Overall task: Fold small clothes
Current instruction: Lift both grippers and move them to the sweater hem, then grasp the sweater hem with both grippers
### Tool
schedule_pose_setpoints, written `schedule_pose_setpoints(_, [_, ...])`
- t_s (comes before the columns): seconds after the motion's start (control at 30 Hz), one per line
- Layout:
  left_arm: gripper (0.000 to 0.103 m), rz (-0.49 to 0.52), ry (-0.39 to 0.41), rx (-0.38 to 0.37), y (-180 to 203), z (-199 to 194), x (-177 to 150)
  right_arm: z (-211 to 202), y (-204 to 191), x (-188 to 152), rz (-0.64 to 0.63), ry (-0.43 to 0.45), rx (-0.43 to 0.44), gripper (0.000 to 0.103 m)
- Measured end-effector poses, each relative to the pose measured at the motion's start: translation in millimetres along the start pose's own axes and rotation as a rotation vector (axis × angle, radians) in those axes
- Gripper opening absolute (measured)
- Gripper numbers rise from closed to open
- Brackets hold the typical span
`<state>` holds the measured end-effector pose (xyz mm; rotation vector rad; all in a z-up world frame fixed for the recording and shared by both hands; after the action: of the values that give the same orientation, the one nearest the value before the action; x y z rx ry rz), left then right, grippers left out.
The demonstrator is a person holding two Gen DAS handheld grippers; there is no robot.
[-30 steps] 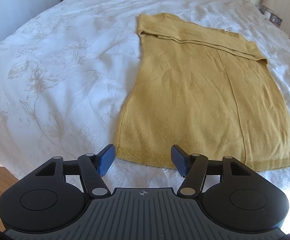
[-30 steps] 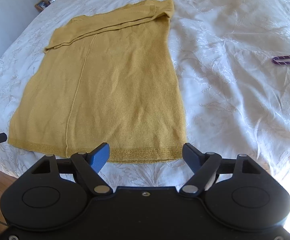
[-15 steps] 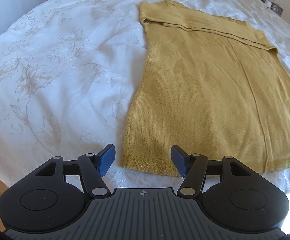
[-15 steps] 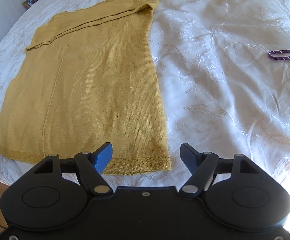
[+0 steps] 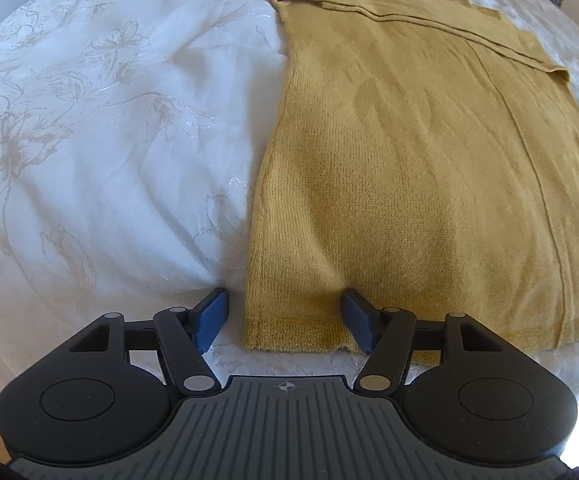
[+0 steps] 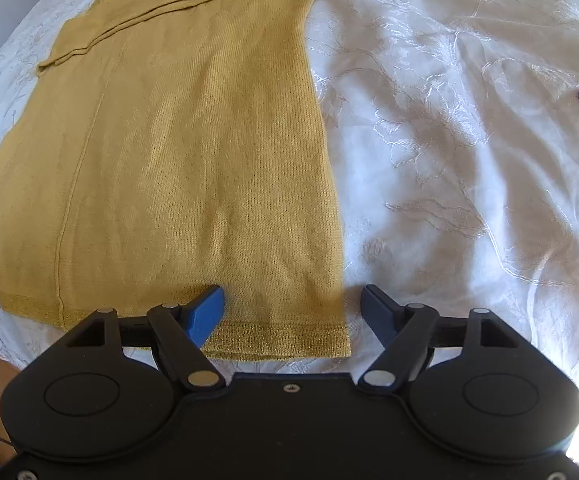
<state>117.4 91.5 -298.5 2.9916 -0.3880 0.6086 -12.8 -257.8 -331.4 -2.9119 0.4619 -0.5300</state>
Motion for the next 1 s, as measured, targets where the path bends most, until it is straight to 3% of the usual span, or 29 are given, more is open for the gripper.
schedule_pose_setpoints(0.1, [0.063, 0.000, 0.006, -0.010, 0, 0, -2, 4, 1, -1, 0.012, -0.004, 0.033, 0.086])
schedule_pose_setpoints(0.4, [0.063, -0.021, -0.001, -0.032, -2, 1, 0, 10, -3, -5, 0.004, -0.022, 0.036, 0.093])
schedule_pose_setpoints(0.5, [0.049, -0.012, 0.007, -0.052, 2, -2, 0, 10, -4, -2, 0.007, -0.030, 0.046, 0.092])
schedule_pose_setpoints(0.6, [0.021, 0.003, 0.000, -0.082, 8, -8, -3, 8, -5, 0, 0.009, -0.038, 0.082, 0.073])
schedule_pose_setpoints(0.63, [0.009, 0.004, -0.005, -0.101, 11, -10, -3, 6, -6, 1, 0.015, -0.042, 0.101, 0.061])
schedule_pose_setpoints(0.67, [0.008, 0.003, -0.008, -0.112, 13, -11, -3, 5, -7, 2, 0.019, -0.044, 0.115, 0.054])
schedule_pose_setpoints(0.73, [0.007, 0.002, -0.003, -0.114, 15, -16, -3, 0, -10, 2, 0.031, -0.049, 0.163, 0.018])
schedule_pose_setpoints(1.0, [0.007, -0.100, 0.095, -0.188, 11, -59, 25, -43, -10, 16, 0.094, 0.070, 0.270, 0.015])
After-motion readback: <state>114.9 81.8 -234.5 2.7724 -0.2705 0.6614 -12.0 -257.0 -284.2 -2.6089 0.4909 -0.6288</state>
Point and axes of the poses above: each gripper's, at about its wrist camera, not at the fingertips, and z roughly the way its jaws point, y to its right, x to its top, the point moved 10 cm from there along z, roughly the way its jaws point, and after that the axes turned 2 degrees about -z, right-handed, at the moved point
